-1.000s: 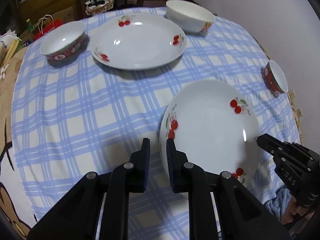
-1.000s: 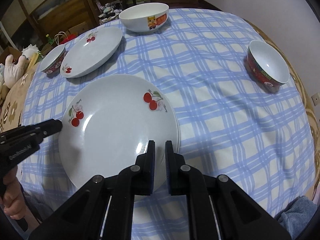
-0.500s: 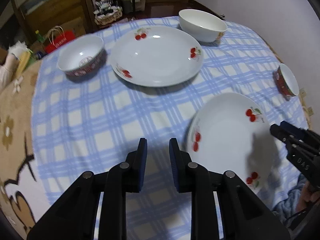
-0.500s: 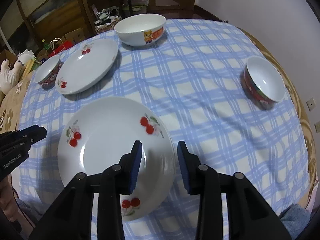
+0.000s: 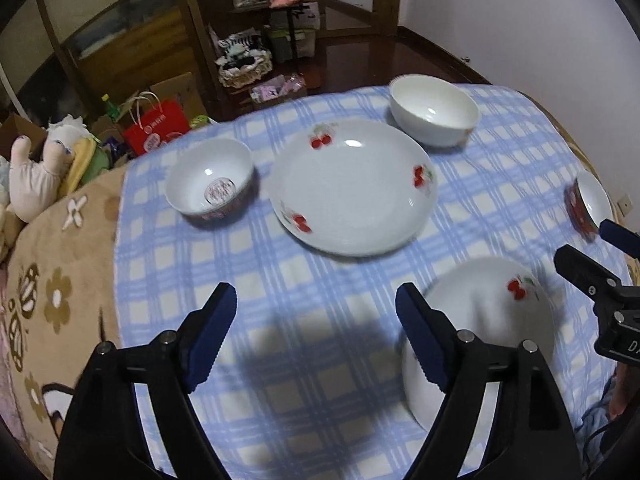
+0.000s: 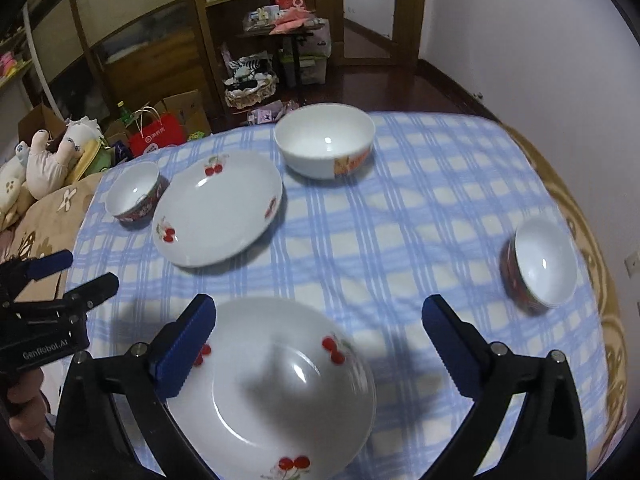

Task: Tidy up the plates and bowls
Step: 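Move both grippers to the rim of the next cherry plate, then close the left gripper on the cherry plate rim while the right gripper grips its opposite rim, then lift the cherry plate off the cloth with both grippers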

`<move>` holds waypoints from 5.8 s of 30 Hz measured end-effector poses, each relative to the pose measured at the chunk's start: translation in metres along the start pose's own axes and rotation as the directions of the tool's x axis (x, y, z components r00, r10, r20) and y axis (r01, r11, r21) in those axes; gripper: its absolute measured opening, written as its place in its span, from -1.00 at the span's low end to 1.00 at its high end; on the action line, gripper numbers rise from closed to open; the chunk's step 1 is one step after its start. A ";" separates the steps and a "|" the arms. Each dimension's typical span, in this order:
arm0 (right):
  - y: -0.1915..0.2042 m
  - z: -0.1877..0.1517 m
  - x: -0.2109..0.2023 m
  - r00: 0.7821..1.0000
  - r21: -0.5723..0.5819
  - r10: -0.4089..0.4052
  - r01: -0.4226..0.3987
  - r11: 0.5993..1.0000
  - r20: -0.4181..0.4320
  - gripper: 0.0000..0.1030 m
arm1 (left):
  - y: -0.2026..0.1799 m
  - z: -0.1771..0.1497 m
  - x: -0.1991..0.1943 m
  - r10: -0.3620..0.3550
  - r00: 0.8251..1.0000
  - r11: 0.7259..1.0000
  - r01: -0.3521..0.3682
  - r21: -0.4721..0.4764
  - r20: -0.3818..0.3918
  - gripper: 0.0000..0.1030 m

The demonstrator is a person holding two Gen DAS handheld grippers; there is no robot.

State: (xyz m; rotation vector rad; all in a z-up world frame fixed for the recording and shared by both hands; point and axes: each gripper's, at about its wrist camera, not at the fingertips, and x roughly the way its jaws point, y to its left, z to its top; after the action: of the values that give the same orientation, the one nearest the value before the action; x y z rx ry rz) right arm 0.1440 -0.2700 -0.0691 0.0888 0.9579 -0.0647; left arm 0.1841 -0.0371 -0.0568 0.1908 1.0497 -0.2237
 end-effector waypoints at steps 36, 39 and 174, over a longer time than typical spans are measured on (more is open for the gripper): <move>0.018 0.086 0.091 0.992 0.003 0.079 -0.079 0.997 0.095 0.97 | 0.050 0.061 0.056 -0.054 0.990 0.992 0.068 -0.109 0.128 0.65; 0.020 0.087 0.096 0.994 -0.008 0.067 -0.067 0.998 0.084 0.97 | 0.049 0.060 0.062 -0.056 0.992 0.990 0.069 -0.119 0.111 0.65; 0.013 0.070 0.177 0.959 0.056 0.214 -0.208 0.977 -0.183 -0.68 | 0.053 0.051 0.153 -0.222 0.973 0.959 0.206 -0.196 -0.065 -0.72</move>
State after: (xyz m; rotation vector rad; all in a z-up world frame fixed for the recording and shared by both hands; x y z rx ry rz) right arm 0.3042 -0.2671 -0.1734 0.2331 1.1314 0.1258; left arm 0.3147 -0.0131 -0.1626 -0.0862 1.1714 -0.3120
